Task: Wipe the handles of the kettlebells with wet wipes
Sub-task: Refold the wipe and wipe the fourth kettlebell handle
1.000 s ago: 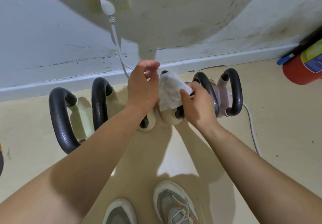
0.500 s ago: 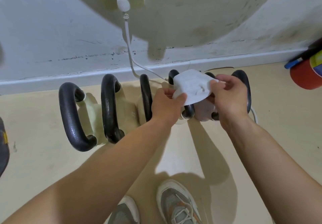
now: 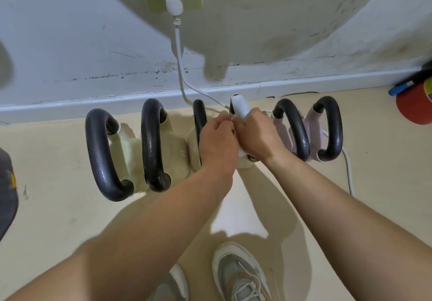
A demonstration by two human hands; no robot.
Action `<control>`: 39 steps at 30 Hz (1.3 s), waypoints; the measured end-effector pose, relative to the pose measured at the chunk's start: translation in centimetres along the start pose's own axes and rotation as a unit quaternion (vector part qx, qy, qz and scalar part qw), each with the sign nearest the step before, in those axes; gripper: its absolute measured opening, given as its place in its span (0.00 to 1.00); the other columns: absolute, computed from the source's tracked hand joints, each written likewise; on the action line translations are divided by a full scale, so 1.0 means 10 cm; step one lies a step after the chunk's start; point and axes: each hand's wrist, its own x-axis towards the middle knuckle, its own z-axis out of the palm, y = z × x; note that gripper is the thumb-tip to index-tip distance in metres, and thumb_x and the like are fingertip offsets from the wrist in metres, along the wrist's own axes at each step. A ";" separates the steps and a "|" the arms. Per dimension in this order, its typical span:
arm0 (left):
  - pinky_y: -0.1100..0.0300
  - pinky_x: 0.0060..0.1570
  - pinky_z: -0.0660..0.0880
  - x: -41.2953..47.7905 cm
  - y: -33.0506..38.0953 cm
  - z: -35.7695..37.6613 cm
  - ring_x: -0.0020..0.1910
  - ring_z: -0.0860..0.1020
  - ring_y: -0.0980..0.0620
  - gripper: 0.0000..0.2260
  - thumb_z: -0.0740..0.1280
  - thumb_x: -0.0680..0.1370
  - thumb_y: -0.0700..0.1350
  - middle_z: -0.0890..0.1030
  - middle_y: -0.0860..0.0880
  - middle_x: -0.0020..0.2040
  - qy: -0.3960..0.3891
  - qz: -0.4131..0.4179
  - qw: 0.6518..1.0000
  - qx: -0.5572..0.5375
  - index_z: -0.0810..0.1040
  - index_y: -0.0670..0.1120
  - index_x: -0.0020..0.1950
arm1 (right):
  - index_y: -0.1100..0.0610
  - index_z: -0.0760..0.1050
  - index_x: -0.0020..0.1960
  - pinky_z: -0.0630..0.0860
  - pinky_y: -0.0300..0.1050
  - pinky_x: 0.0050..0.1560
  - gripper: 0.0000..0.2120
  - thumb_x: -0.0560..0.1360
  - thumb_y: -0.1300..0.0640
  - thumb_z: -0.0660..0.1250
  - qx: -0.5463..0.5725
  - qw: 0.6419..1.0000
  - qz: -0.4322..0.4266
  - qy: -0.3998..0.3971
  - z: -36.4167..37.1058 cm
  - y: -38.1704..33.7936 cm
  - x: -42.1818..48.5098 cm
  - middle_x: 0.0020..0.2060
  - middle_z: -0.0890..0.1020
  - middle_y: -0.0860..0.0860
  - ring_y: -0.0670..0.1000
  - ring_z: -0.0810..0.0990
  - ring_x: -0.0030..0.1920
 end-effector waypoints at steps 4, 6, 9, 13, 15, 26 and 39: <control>0.61 0.45 0.75 -0.09 0.07 -0.03 0.47 0.81 0.52 0.09 0.62 0.80 0.41 0.83 0.51 0.45 0.005 -0.005 1.000 -0.017 0.82 0.49 0.52 | 0.64 0.78 0.58 0.81 0.44 0.37 0.25 0.77 0.41 0.70 0.178 0.973 0.087 -0.114 -0.12 -0.05 0.33 0.46 0.86 0.57 0.56 0.84 0.41; 0.60 0.47 0.74 -0.13 0.06 -0.06 0.49 0.80 0.50 0.10 0.61 0.80 0.42 0.83 0.51 0.47 -0.004 0.004 1.000 -0.003 0.82 0.48 0.54 | 0.65 0.78 0.57 0.84 0.52 0.49 0.25 0.77 0.43 0.72 0.217 0.964 0.099 -0.119 -0.18 -0.10 0.43 0.48 0.86 0.59 0.59 0.86 0.46; 0.58 0.52 0.75 -0.19 0.06 -0.11 0.48 0.80 0.51 0.10 0.61 0.80 0.40 0.82 0.52 0.45 -0.010 0.010 1.000 0.005 0.81 0.49 0.51 | 0.61 0.74 0.50 0.73 0.48 0.40 0.14 0.82 0.49 0.64 0.031 0.999 0.002 -0.021 -0.02 -0.11 0.39 0.43 0.81 0.54 0.58 0.80 0.46; 0.55 0.59 0.75 -0.20 0.05 -0.15 0.54 0.82 0.49 0.10 0.60 0.80 0.40 0.82 0.51 0.51 -0.017 0.010 1.000 0.005 0.80 0.50 0.52 | 0.59 0.68 0.55 0.66 0.51 0.38 0.08 0.78 0.65 0.54 -0.179 0.969 -0.114 0.127 0.28 0.11 0.07 0.45 0.78 0.53 0.62 0.79 0.45; 0.52 0.63 0.75 -0.20 0.04 -0.14 0.57 0.82 0.48 0.10 0.61 0.80 0.41 0.83 0.51 0.49 -0.020 0.008 1.000 0.018 0.81 0.50 0.52 | 0.64 0.69 0.63 0.65 0.51 0.36 0.15 0.77 0.65 0.54 -0.279 0.929 -0.158 0.187 0.37 0.29 0.02 0.50 0.78 0.60 0.64 0.80 0.46; 0.62 0.46 0.75 -0.23 0.12 -0.09 0.51 0.81 0.52 0.11 0.59 0.82 0.39 0.83 0.49 0.53 -0.010 -0.013 1.000 -0.008 0.81 0.45 0.55 | 0.49 0.77 0.57 0.79 0.50 0.53 0.10 0.77 0.48 0.71 0.216 0.960 -0.133 0.115 0.16 0.60 -0.27 0.46 0.82 0.42 0.45 0.81 0.49; 0.61 0.44 0.75 -0.27 0.15 -0.10 0.44 0.79 0.51 0.11 0.58 0.81 0.37 0.83 0.47 0.49 -0.011 -0.002 1.000 -0.007 0.80 0.46 0.49 | 0.62 0.77 0.53 0.80 0.48 0.47 0.24 0.77 0.40 0.71 0.120 0.983 0.081 -0.109 -0.07 -0.03 0.44 0.44 0.84 0.55 0.56 0.83 0.47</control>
